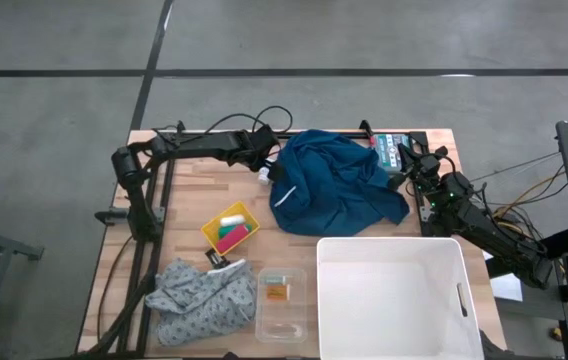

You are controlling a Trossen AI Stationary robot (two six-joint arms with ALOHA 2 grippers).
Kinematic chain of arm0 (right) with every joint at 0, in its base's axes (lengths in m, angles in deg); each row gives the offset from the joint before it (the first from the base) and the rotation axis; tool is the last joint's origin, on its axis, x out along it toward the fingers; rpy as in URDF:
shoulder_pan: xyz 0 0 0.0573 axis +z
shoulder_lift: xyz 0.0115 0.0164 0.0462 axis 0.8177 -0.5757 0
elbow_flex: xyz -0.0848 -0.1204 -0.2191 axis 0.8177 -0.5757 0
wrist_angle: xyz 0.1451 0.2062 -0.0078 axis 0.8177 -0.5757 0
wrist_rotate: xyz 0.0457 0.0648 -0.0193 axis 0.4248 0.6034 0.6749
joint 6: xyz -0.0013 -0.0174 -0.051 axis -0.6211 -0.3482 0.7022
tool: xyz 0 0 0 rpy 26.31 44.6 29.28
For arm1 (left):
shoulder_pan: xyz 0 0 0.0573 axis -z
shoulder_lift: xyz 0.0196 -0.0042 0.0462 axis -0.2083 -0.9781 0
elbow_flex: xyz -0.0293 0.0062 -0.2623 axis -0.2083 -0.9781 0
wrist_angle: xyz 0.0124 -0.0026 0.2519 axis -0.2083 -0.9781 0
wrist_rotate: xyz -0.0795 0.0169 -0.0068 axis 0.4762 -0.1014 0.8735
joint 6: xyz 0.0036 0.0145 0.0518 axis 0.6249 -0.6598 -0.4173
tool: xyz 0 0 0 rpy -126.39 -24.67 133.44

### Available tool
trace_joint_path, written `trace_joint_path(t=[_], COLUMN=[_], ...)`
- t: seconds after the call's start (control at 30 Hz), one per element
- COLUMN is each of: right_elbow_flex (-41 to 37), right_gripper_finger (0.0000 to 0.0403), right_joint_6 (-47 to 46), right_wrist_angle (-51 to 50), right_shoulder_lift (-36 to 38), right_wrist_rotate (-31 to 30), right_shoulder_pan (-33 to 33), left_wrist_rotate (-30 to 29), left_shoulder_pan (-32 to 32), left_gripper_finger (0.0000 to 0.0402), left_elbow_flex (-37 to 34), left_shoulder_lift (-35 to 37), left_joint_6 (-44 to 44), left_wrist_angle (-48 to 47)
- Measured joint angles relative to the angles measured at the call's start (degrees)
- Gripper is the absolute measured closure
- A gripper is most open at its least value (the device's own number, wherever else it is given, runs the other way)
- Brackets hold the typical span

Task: Pick & Place Medicine items
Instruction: Put the white blue pill bottle into the transparent bin

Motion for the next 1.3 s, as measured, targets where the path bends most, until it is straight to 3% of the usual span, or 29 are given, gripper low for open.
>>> trace_joint_path(t=[1.3], right_elbow_flex=[0.0], right_gripper_finger=[0.0394], right_joint_6=[0.0], right_wrist_angle=[-0.01], right_shoulder_lift=[-0.02], right_wrist_rotate=[0.0], right_shoulder_pan=[-0.01], left_wrist_rotate=[0.26], left_shoulder_pan=[-1.62], left_gripper_finger=[0.0011], left_elbow_flex=[-1.22], left_shoulder_lift=[-5.11], left_joint_6=[-1.36], left_wrist_angle=[2.94])
